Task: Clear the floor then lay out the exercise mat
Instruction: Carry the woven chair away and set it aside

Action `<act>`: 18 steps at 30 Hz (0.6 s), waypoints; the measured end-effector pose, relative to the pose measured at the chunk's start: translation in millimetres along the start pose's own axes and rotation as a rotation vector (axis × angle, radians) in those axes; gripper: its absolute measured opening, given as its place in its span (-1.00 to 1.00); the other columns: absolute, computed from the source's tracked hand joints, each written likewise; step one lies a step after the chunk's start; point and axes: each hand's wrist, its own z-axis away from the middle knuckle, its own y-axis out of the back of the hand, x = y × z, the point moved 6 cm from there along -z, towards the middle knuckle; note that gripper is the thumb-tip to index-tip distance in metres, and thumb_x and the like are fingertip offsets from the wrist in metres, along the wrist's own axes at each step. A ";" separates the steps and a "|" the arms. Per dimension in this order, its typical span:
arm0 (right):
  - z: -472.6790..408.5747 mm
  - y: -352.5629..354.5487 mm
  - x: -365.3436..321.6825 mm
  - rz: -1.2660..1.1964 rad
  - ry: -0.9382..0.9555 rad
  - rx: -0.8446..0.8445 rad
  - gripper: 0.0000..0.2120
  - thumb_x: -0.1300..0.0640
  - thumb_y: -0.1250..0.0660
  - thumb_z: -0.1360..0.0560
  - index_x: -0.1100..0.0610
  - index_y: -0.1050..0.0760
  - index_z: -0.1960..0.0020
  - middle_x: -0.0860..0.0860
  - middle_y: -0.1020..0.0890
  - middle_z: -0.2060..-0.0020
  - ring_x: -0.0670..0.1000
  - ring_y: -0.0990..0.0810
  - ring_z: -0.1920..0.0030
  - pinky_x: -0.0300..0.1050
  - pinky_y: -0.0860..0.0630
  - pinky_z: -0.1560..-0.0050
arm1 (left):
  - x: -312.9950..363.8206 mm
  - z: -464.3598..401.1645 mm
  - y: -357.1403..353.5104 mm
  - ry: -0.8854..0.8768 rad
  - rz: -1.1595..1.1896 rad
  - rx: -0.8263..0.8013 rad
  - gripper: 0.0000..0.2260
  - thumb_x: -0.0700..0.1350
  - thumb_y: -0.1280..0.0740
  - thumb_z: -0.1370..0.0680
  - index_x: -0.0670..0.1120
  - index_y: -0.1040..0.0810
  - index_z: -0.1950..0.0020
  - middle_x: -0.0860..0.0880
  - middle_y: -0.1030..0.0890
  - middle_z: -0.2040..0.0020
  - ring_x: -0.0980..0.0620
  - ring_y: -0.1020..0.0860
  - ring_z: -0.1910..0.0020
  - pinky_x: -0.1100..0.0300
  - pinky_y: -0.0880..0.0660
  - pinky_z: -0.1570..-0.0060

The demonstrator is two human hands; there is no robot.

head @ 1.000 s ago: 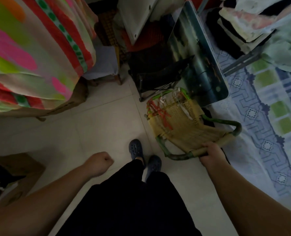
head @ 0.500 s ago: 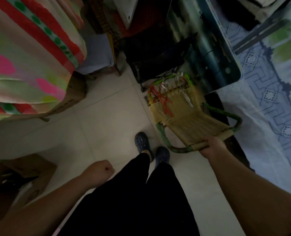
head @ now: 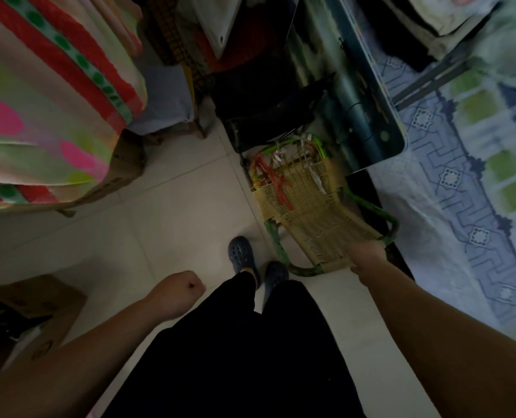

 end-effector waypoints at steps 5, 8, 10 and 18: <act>47.0 -15.3 -48.3 0.278 0.241 -0.193 -0.86 0.18 -0.29 -0.45 0.17 -0.61 0.08 0.13 -0.65 0.16 0.12 -0.60 0.16 0.03 -0.59 0.09 | 3.0 21.5 6.4 0.035 0.129 0.033 -0.75 -0.03 -0.26 -0.58 -0.18 -0.61 -0.05 -0.11 -0.64 0.05 -0.10 -0.60 -0.01 0.17 -0.42 0.09; 60.4 -26.6 -54.9 0.347 0.326 -0.344 -0.89 0.15 -0.32 -0.42 0.11 -0.62 0.14 0.13 -0.70 0.21 0.10 -0.66 0.21 0.11 -0.66 0.07 | -8.1 37.0 7.3 0.114 0.281 0.110 -0.79 -0.04 -0.26 -0.57 -0.14 -0.61 0.01 -0.12 -0.65 0.03 -0.10 -0.60 0.00 0.12 -0.47 0.04; 66.3 -25.5 -59.8 0.461 0.409 -0.371 -0.89 0.12 -0.32 -0.43 0.09 -0.62 0.15 0.09 -0.70 0.23 0.09 -0.68 0.19 0.14 -0.66 0.03 | -16.4 50.5 3.3 0.174 0.531 0.182 -0.84 -0.09 -0.27 -0.56 -0.13 -0.59 0.07 -0.14 -0.65 0.04 -0.10 -0.61 0.07 0.08 -0.51 0.06; 56.9 27.1 -46.9 0.995 0.566 -0.367 -0.88 0.15 -0.28 -0.51 0.15 -0.56 0.15 0.13 -0.65 0.16 0.11 -0.63 0.13 0.00 -0.59 0.01 | -30.5 116.3 -91.2 0.348 1.133 0.338 -0.87 -0.13 -0.27 -0.59 -0.17 -0.53 0.07 -0.15 -0.57 0.11 -0.05 -0.51 0.22 0.17 -0.43 0.25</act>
